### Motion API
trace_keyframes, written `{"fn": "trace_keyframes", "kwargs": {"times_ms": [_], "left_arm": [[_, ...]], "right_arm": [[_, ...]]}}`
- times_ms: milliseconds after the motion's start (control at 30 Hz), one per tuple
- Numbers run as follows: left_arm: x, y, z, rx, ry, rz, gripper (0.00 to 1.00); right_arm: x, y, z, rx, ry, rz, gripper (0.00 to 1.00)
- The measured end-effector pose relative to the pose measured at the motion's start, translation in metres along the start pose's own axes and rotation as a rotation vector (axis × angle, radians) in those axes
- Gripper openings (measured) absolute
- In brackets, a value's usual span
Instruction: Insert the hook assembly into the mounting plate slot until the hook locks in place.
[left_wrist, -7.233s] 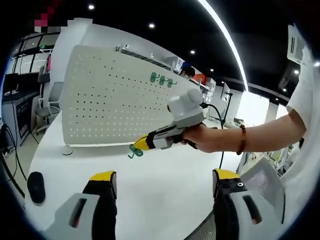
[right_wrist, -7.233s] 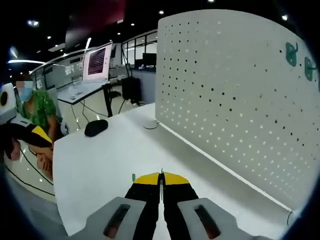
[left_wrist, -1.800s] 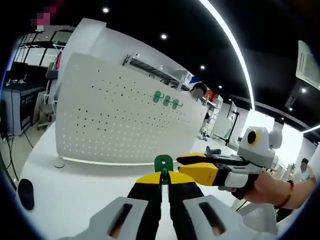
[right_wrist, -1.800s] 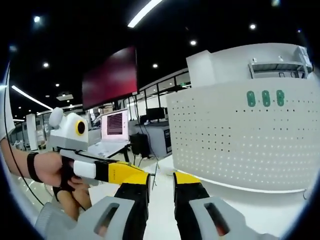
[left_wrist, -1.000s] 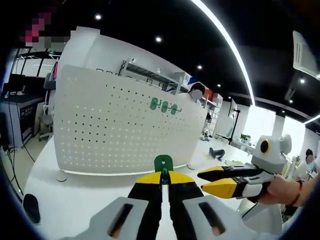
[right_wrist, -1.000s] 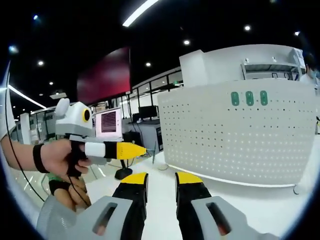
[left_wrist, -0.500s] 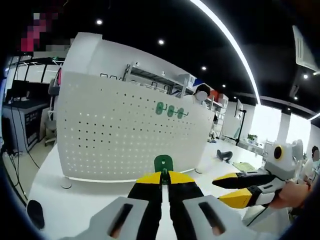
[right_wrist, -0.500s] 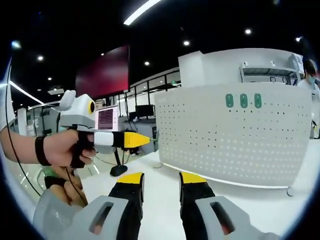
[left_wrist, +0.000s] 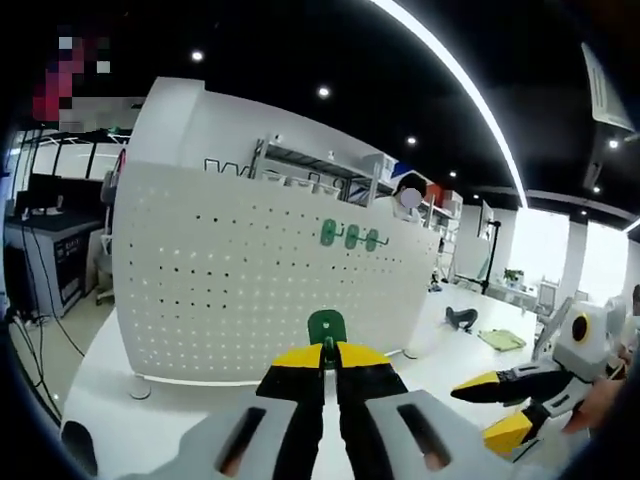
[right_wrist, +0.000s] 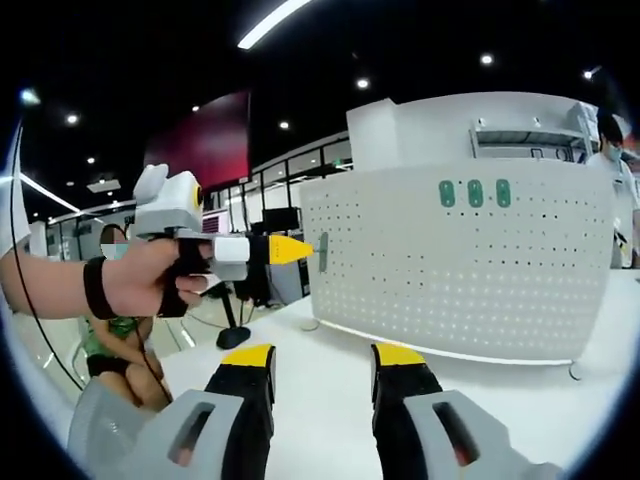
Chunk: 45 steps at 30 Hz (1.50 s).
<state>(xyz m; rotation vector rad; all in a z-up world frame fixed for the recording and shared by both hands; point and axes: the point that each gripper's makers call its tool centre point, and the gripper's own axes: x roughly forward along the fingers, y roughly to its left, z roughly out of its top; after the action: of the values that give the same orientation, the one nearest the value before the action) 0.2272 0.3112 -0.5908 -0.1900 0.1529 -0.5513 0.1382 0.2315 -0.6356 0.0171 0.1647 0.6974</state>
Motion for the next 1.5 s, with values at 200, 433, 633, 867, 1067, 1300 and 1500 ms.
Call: {"fn": "trace_keyframes", "kwargs": {"times_ms": [200,433,633,867,1067,1300,1500], "left_arm": [[0.011,-0.004,0.005,0.03,0.0,-0.005,0.03],[0.017,-0.004,0.008,0.054,0.002,-0.012,0.03],[0.021,0.0,0.011,0.06,-0.004,-0.001,0.03],[0.029,0.005,0.012,0.073,-0.011,0.033,0.03],[0.036,0.009,0.019,0.081,-0.03,0.072,0.03],[0.043,0.013,0.025,0.117,-0.04,0.105,0.03],[0.049,0.015,0.029,0.13,-0.045,0.117,0.03]], "right_arm": [[-0.003,-0.004,0.001,-0.022,-0.005,-0.03,0.5],[-0.011,-0.011,0.001,-0.025,-0.008,-0.052,0.53],[-0.014,-0.009,-0.001,-0.017,-0.003,-0.052,0.5],[-0.016,-0.011,-0.001,-0.021,-0.003,-0.054,0.5],[-0.017,-0.013,0.0,-0.027,-0.003,-0.058,0.51],[-0.019,-0.013,-0.003,-0.03,0.003,-0.062,0.51],[-0.023,-0.016,-0.003,-0.036,0.012,-0.064,0.51]]}}
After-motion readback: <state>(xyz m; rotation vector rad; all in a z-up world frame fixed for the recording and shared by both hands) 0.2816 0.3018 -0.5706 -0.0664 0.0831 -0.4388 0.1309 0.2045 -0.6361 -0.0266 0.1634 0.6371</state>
